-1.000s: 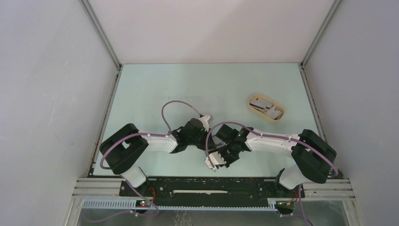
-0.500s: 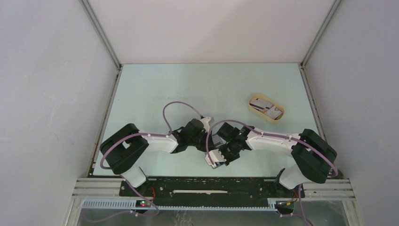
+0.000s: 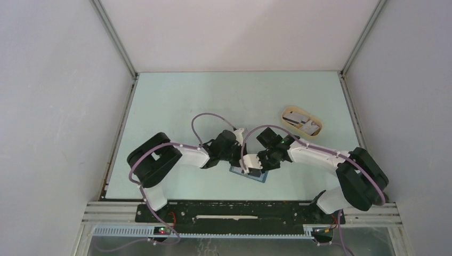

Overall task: Put the credit cards into the card holder
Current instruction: Insert the credit card into the card holder.

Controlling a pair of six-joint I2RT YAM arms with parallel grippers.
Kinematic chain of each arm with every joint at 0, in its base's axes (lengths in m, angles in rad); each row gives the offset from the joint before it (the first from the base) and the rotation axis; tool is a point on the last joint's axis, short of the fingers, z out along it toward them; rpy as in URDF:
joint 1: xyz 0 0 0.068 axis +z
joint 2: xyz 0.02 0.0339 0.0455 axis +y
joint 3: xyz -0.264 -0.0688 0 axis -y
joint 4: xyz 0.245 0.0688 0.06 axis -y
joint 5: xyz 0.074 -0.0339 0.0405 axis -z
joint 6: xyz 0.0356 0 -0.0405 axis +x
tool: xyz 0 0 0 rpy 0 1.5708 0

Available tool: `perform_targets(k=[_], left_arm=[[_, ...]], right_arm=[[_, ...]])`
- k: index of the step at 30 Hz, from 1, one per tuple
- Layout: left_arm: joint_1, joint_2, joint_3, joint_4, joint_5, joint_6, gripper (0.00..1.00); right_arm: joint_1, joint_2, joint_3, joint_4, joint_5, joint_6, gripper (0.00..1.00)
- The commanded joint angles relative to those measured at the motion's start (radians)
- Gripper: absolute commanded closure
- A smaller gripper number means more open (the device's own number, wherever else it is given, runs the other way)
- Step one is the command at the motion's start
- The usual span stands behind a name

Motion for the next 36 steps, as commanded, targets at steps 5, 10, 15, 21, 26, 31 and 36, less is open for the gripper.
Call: perform_targets(k=[5,10,15,21,26,31,36], left_arm=[[0.014,-0.028,0.039,0.118,0.027,-0.071,0.79],[0.025,-0.121,-0.024,0.186,0.008,-0.066,0.73],[0.036,-0.23,-0.125,0.336,0.008,-0.004,0.7],[0.037,-0.4,-0.226,0.477,-0.101,0.174,0.71],[0.039,-0.444,-0.351,0.731,-0.164,0.171,0.55],[0.108,-0.203,-0.36,1.012,0.011,-0.072,0.13],[0.156,0.057,-0.298,1.178,0.161,-0.282,0.25]], right_arm=[[-0.125,-0.151,0.01,0.031,-0.07,0.02,0.83],[-0.197,-0.222,0.022,0.001,-0.22,0.115,0.73],[-0.298,-0.181,0.119,-0.088,-0.486,0.368,0.67],[-0.476,-0.019,0.244,-0.24,-0.777,0.625,0.57],[-0.577,0.013,0.196,-0.23,-0.892,0.653,0.36],[-0.648,0.035,0.087,-0.158,-1.052,0.722,0.07],[-0.65,0.146,0.066,-0.118,-0.999,0.858,0.08]])
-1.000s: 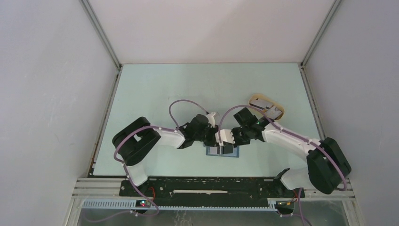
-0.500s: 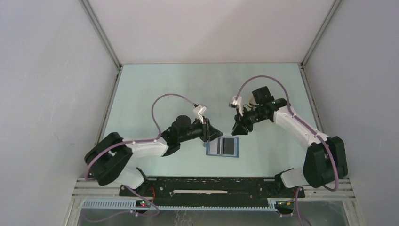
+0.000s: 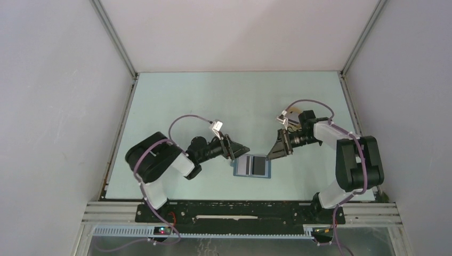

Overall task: Put the credit cards into the card holder
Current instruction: Insert the credit card into the card holder.

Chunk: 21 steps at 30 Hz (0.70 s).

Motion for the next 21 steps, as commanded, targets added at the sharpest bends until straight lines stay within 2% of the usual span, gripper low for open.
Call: perform_targets(k=[1,7,10,14,15,18,21], left_arm=[[0.007,0.102,0.013,0.203,0.089,-0.147,0.26],[-0.036,-0.011,-0.11,0.146,-0.063,-0.084,0.35],[-0.081,-0.083,-0.08,-0.074,-0.132,-0.025,0.4],[-0.156,-0.216,-0.033,-0.399,-0.299,0.068,0.4],[-0.17,-0.241,-0.029,-0.455,-0.339,0.073,0.43],[-0.192,-0.273,-0.028,-0.533,-0.389,0.069,0.51],[-0.204,-0.265,-0.028,-0.555,-0.421,0.056,0.54]], right_arm=[[-0.001,0.065,-0.022,0.095,0.0,0.2,0.09],[0.011,0.117,-0.03,0.15,0.089,0.331,0.16],[0.037,0.134,-0.031,0.171,0.134,0.365,0.16],[0.058,0.157,-0.027,0.192,0.21,0.412,0.18],[0.059,0.165,-0.023,0.187,0.217,0.413,0.19],[0.06,0.177,-0.015,0.184,0.228,0.417,0.2],[0.07,0.187,-0.012,0.185,0.232,0.42,0.21]])
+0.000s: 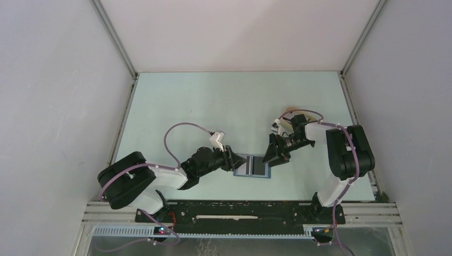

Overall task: Put the credit cards into the card holder
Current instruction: Insert the credit card into the card holder, then turn over the card slot in the card holder.

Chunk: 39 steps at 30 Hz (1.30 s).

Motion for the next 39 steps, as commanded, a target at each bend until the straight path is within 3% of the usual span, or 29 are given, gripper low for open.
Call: perform_targets(k=[1,19,39], left_arm=[[-0.018,-0.007,0.039,-0.142,-0.116,0.028,0.54],[-0.052,0.045,0.138,-0.376,-0.213,0.018,0.56],[-0.052,0.093,0.178,-0.405,-0.181,0.026,0.62]], right_arm=[[0.019,0.017,0.024,0.01,0.023,0.032,0.21],[0.02,0.077,0.067,-0.018,-0.005,0.029,0.25],[0.031,0.109,0.097,-0.031,-0.017,0.034,0.28]])
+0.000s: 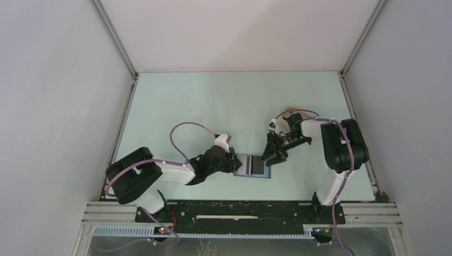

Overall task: Put the credit cards into the card holder
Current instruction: Turn over the card slot in the card holder.

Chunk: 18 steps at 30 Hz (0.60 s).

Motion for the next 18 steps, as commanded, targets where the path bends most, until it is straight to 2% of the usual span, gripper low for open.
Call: perform_targets(k=[1,6,18], left_arm=[[-0.007,0.013,0.049,-0.005,0.005,0.02,0.62],[-0.007,0.015,0.05,0.0,0.01,0.02,0.62],[-0.007,0.016,0.047,0.007,0.016,0.023,0.62]], right_arm=[[0.007,0.019,0.035,-0.009,-0.004,0.014,0.27],[0.004,0.019,0.044,-0.015,-0.035,0.011,0.27],[0.004,0.029,0.063,-0.039,-0.115,-0.015,0.39]])
